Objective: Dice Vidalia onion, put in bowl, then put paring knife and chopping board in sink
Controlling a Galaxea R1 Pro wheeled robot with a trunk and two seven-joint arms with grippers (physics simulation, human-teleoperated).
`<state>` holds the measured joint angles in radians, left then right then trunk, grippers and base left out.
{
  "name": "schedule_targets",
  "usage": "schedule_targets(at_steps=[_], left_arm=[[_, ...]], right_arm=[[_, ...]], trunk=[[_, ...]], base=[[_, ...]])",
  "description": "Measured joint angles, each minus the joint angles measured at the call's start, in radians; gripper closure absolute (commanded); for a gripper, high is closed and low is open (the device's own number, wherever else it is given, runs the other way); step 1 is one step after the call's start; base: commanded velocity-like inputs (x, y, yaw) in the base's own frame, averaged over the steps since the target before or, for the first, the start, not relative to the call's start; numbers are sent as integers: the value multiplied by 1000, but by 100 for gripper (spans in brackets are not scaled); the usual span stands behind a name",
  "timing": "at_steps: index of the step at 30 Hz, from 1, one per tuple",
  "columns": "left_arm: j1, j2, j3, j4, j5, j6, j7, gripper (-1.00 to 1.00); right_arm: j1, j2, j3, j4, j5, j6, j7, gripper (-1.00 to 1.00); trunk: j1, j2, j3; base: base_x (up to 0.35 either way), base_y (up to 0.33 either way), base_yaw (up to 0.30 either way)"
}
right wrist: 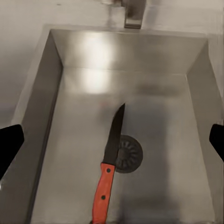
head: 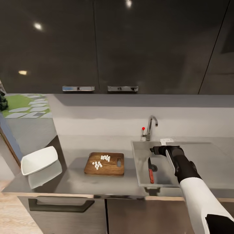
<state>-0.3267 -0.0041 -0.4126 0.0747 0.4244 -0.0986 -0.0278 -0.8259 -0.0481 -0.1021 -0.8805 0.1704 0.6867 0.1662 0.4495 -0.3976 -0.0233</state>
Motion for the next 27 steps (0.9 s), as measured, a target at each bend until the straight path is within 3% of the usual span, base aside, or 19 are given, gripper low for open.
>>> schedule_targets(at_steps=[27], left_arm=[[0,0,0,0,0,0,0,-100]], right_arm=[[0,0,2,1,2,-1,0,-100]], trunk=[[0,0,0]], base=[[-6,283,0]])
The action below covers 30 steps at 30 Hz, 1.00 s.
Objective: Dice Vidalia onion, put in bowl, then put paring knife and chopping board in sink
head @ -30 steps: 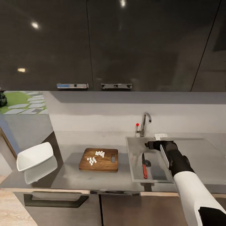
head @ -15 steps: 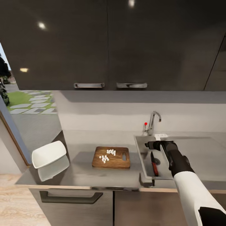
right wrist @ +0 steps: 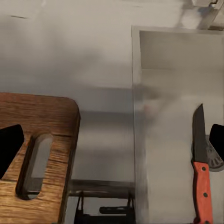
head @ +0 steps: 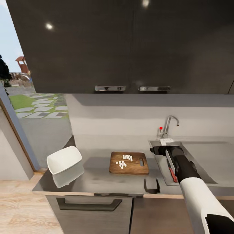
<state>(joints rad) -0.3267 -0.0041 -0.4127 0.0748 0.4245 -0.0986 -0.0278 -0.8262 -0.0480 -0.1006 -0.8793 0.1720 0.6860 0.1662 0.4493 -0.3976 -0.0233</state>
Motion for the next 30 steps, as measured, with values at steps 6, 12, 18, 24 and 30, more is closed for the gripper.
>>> schedule_targets(at_steps=[6,12,18,24,30], left_arm=[[0,0,0,0,0,0,0,-100],[0,0,0,0,-1,0,0,-100],[0,0,0,0,0,0,0,-100],[0,0,0,0,0,1,0,-100],[0,1,0,0,0,2,0,-100]], right_arm=[[0,1,0,0,0,0,-2,-100],[0,0,-1,0,1,0,-2,-100],[0,-2,0,7,2,3,-6,-100],[0,-3,-14,11,2,3,-6,-100],[0,-3,-20,11,1,3,-7,-100]], trunk=[[0,0,0],[0,0,0],[0,0,0],[0,0,0],[0,0,2]], base=[[-37,120,0],[-113,113,0],[-7,6,0],[0,0,-45],[0,0,-217]])
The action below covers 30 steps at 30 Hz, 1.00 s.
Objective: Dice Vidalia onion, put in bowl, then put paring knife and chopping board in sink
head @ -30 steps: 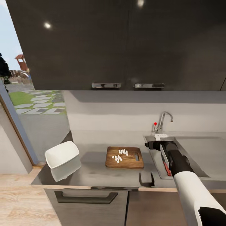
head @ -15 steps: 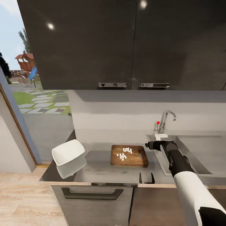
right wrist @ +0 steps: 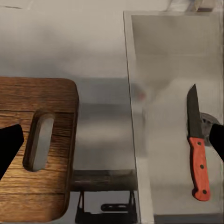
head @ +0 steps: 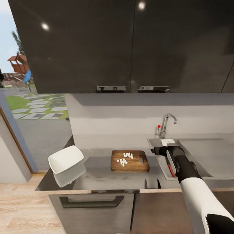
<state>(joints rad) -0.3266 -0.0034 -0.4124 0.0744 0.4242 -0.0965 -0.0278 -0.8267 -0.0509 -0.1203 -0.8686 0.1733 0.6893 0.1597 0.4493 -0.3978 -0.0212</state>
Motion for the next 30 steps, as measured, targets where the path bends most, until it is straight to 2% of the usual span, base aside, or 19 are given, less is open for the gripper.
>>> schedule_targets(at_steps=[7,19,30], left_arm=[[0,1,0,0,0,1,0,-100],[0,1,0,0,-1,1,0,-100],[0,1,0,0,0,1,0,-100]], right_arm=[[0,4,0,7,0,0,0,-100],[1,3,0,9,0,0,0,-100],[0,5,1,31,1,-1,-4,-100]], trunk=[[0,0,2],[0,0,2],[0,0,-2]], base=[[2,15,-112],[64,227,-2],[4,12,0]])
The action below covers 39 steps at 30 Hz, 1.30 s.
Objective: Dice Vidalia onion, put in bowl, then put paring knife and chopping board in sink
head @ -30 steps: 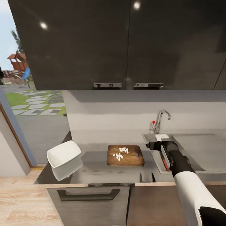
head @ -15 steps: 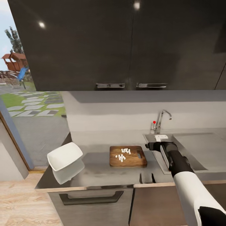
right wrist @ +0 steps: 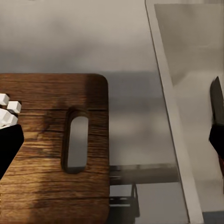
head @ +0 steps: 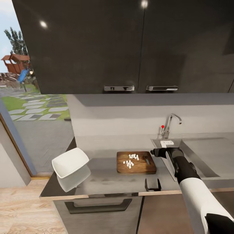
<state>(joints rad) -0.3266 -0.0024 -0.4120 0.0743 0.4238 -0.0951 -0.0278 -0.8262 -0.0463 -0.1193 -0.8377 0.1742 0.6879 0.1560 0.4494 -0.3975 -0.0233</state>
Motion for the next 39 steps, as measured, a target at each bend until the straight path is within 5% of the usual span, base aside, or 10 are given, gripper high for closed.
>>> schedule_targets(at_steps=[39], left_arm=[[0,-1,0,-1,0,-1,1,-100]], right_arm=[[0,4,1,20,0,0,1,-100]], trunk=[[0,0,-21]], base=[[0,0,0]])
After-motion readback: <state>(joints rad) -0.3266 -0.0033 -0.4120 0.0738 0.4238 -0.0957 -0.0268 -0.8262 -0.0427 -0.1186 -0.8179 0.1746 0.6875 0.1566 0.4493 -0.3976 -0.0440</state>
